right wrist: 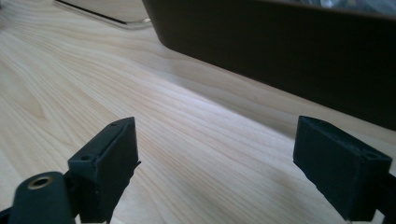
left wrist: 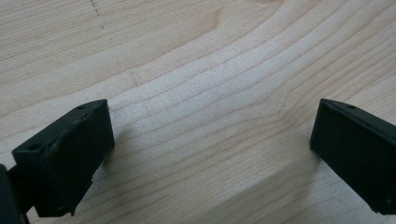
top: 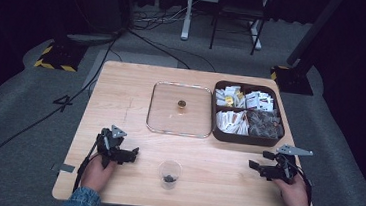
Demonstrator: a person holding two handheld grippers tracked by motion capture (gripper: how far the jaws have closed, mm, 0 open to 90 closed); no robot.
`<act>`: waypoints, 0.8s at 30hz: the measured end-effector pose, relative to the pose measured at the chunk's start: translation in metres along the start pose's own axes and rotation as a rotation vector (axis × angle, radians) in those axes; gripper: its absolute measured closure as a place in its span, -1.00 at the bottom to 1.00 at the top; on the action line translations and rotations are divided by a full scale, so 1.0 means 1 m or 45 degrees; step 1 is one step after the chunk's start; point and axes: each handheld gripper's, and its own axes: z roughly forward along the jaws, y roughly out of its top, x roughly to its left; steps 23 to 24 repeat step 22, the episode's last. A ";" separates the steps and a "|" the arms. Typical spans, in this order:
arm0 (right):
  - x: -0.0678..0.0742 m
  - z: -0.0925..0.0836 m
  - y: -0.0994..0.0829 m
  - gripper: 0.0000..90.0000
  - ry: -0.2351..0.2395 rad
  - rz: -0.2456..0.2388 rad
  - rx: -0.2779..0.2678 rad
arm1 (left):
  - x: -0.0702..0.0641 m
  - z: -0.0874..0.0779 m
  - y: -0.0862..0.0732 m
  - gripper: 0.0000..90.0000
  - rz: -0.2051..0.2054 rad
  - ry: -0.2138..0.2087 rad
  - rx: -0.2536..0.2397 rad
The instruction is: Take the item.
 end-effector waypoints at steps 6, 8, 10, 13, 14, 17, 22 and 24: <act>-0.005 0.007 -0.008 -0.77 -0.058 -0.046 0.064 | 0.000 0.000 0.000 -1.00 0.000 0.000 0.000; -0.004 0.008 -0.009 -0.79 -0.083 -0.069 0.063 | 0.000 0.000 0.000 -1.00 0.000 0.000 0.000; -0.004 0.010 -0.010 -0.86 -0.100 -0.111 0.071 | 0.000 0.000 0.000 -1.00 0.001 -0.001 0.000; -0.001 0.012 -0.010 -0.91 -0.154 -0.210 0.117 | 0.000 0.000 0.000 -1.00 0.001 0.000 -0.001; -0.001 0.013 -0.010 -0.92 -0.154 -0.210 0.119 | 0.000 0.000 0.000 -1.00 0.000 0.000 0.000; -0.001 0.013 -0.010 -0.92 -0.154 -0.210 0.118 | 0.000 0.000 0.000 -1.00 0.000 0.000 0.000; -0.001 0.013 -0.010 -0.93 -0.157 -0.208 0.120 | 0.000 0.000 0.000 -1.00 0.001 0.000 0.000; -0.001 0.013 -0.010 -0.93 -0.157 -0.208 0.120 | 0.000 0.000 0.000 -1.00 0.001 0.000 0.000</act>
